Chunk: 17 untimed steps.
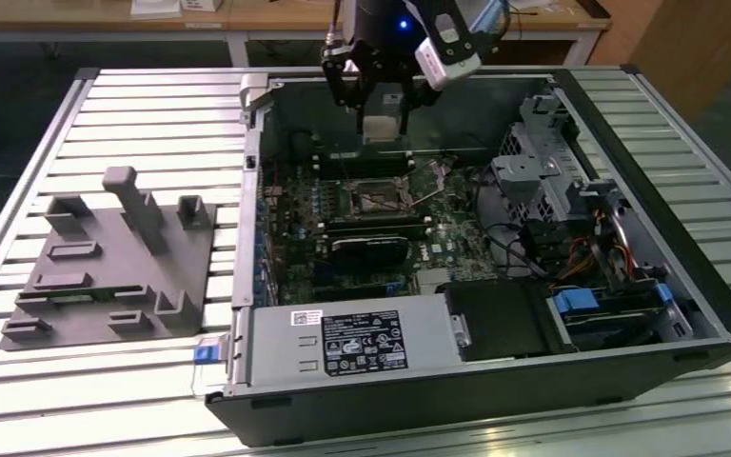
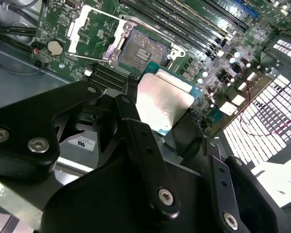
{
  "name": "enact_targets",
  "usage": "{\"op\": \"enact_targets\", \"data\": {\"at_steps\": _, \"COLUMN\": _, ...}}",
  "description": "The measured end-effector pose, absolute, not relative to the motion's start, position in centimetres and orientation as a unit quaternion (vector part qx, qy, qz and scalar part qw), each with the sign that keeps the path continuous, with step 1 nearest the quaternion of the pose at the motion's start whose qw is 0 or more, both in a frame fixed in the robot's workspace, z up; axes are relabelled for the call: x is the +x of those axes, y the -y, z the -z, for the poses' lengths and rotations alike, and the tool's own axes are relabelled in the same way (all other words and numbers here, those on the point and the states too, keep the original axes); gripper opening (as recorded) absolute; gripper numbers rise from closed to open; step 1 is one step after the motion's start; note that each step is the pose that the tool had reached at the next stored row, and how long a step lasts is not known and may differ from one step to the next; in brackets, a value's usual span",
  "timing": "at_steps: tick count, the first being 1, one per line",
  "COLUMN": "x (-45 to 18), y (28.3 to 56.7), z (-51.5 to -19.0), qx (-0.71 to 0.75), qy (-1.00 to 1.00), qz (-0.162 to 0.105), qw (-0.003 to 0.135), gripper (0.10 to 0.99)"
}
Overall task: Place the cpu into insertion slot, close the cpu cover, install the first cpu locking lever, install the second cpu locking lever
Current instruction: 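Place the cpu into insertion slot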
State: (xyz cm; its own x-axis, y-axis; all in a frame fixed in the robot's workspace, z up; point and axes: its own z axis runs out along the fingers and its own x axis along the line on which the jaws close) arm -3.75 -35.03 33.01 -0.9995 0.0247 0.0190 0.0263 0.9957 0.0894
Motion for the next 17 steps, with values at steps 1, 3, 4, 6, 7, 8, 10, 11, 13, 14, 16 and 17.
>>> {"op": "enact_targets", "data": {"at_steps": 1, "x": -3.8, "y": 35.0, "z": -32.8, "qx": -0.013, "qy": 0.999, "qz": 0.045, "qw": 0.009, "gripper": 0.541}}
{"op": "enact_targets", "data": {"at_steps": 3, "x": -3.8, "y": 35.0, "z": -32.5, "qx": -0.013, "qy": 0.999, "qz": 0.045, "qw": 0.009, "gripper": 0.541}}
{"op": "enact_targets", "data": {"at_steps": 4, "x": -3.8, "y": 35.0, "z": -32.3, "qx": -0.013, "qy": 0.999, "qz": 0.045, "qw": 0.009, "gripper": 0.541}}
{"op": "enact_targets", "data": {"at_steps": 6, "x": -3.8, "y": 35.0, "z": -31.9, "qx": -0.013, "qy": 0.999, "qz": 0.045, "qw": 0.009, "gripper": 0.541}}
{"op": "enact_targets", "data": {"at_steps": 7, "x": -3.8, "y": 35.0, "z": -31.7, "qx": -0.013, "qy": 0.999, "qz": 0.045, "qw": 0.009, "gripper": 0.541}}
{"op": "enact_targets", "data": {"at_steps": 8, "x": -3.7, "y": 35.0, "z": -31.5, "qx": -0.013, "qy": 0.999, "qz": 0.045, "qw": 0.009, "gripper": 0.541}}
{"op": "enact_targets", "data": {"at_steps": 10, "x": -3.6, "y": 34.9, "z": -31.2, "qx": -0.013, "qy": 0.999, "qz": 0.045, "qw": 0.009, "gripper": 0.541}}
{"op": "enact_targets", "data": {"at_steps": 11, "x": -3.6, "y": 34.9, "z": -31.0, "qx": -0.013, "qy": 0.999, "qz": 0.045, "qw": 0.009, "gripper": 0.541}}
{"op": "enact_targets", "data": {"at_steps": 13, "x": -3.4, "y": 34.9, "z": -30.6, "qx": -0.013, "qy": 0.999, "qz": 0.045, "qw": 0.009, "gripper": 0.541}}
{"op": "enact_targets", "data": {"at_steps": 14, "x": -3.3, "y": 34.9, "z": -30.4, "qx": -0.013, "qy": 0.999, "qz": 0.045, "qw": 0.009, "gripper": 0.541}}
{"op": "enact_targets", "data": {"at_steps": 16, "x": -3.2, "y": 34.8, "z": -30.1, "qx": -0.013, "qy": 0.999, "qz": 0.045, "qw": 0.009, "gripper": 0.541}}
{"op": "enact_targets", "data": {"at_steps": 17, "x": -3.2, "y": 34.8, "z": -29.9, "qx": -0.013, "qy": 0.999, "qz": 0.045, "qw": 0.009, "gripper": 0.541}}
